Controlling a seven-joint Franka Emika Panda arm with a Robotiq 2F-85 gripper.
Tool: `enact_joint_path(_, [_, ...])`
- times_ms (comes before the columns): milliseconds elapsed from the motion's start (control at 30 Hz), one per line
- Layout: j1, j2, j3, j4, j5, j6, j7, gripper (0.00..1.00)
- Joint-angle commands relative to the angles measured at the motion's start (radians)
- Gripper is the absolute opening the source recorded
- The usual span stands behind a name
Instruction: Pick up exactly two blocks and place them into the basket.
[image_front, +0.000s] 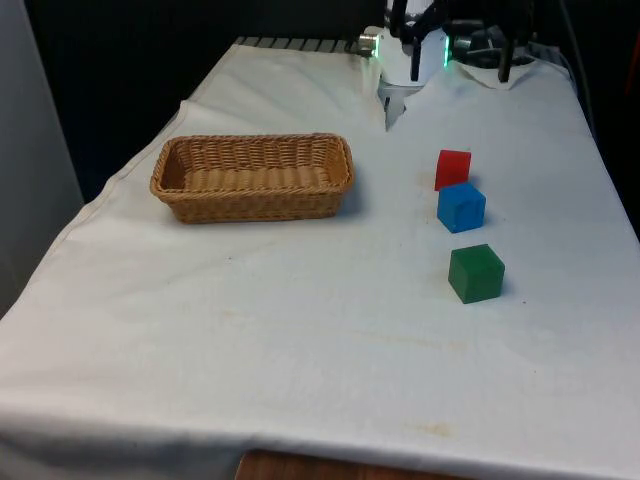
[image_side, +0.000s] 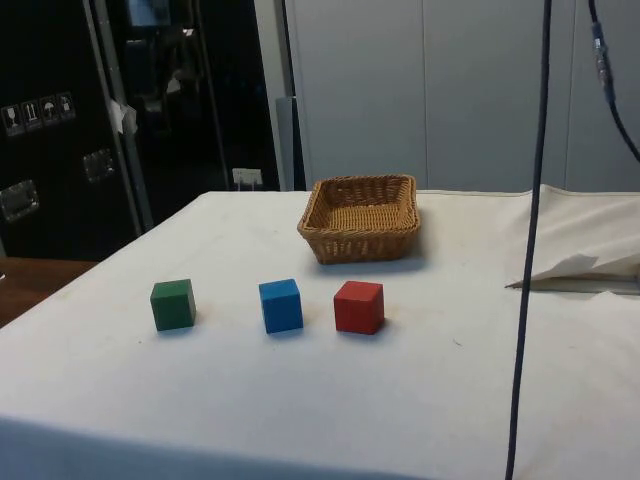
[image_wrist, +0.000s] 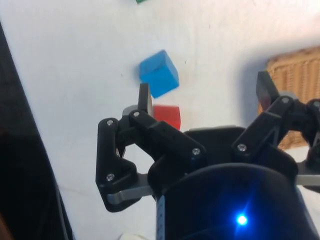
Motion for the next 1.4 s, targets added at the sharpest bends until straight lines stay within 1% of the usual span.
enact_joint_path(0, [-0.002,0.022,0.003,0.018,0.008,0.008,-0.001,1.0])
enact_joint_path(133, [-0.003,0.061,0.005,0.046,0.016,0.025,-0.003,1.0])
enact_joint_path(167, [-0.001,0.053,0.0,0.042,0.006,0.018,0.0,1.0])
enact_joint_path(200, [-0.003,0.071,0.005,0.052,0.018,0.029,-0.004,1.0])
enact_joint_path(300, [-0.003,0.106,0.011,0.068,0.026,0.052,-0.011,1.0])
enact_joint_path(433, [-0.003,0.134,0.017,0.076,0.03,0.076,-0.017,1.0])
enact_joint_path(467, [0.0,0.13,0.012,0.073,0.021,0.072,-0.01,1.0])
enact_joint_path(500, [-0.003,0.14,0.019,0.078,0.031,0.081,-0.019,1.0])
enact_joint_path(533, [-0.003,0.154,0.023,0.082,0.032,0.095,-0.021,1.0])
enact_joint_path(700, [-0.004,0.185,0.035,0.086,0.033,0.129,-0.029,1.0])
enact_joint_path(733, [0.0,0.179,0.03,0.079,0.022,0.128,-0.021,1.0])
enact_joint_path(767, [-0.004,0.192,0.037,0.086,0.033,0.137,-0.03,1.0])
enact_joint_path(1000, [-0.005,0.251,0.055,0.09,0.034,0.204,-0.052,1.0])
enact_joint_path(1033, [0.0,0.242,0.047,0.087,0.023,0.193,-0.041,1.0])
enact_joint_path(1067, [-0.005,0.257,0.057,0.09,0.034,0.211,-0.055,1.0])
enact_joint_path(1300, [-0.006,0.301,0.07,0.085,0.035,0.265,-0.074,1.0])
enact_joint_path(1333, [0.0,0.297,0.061,0.087,0.024,0.251,-0.063,1.0])
enact_joint_path(1367, [-0.006,0.307,0.072,0.085,0.035,0.272,-0.077,1.0])
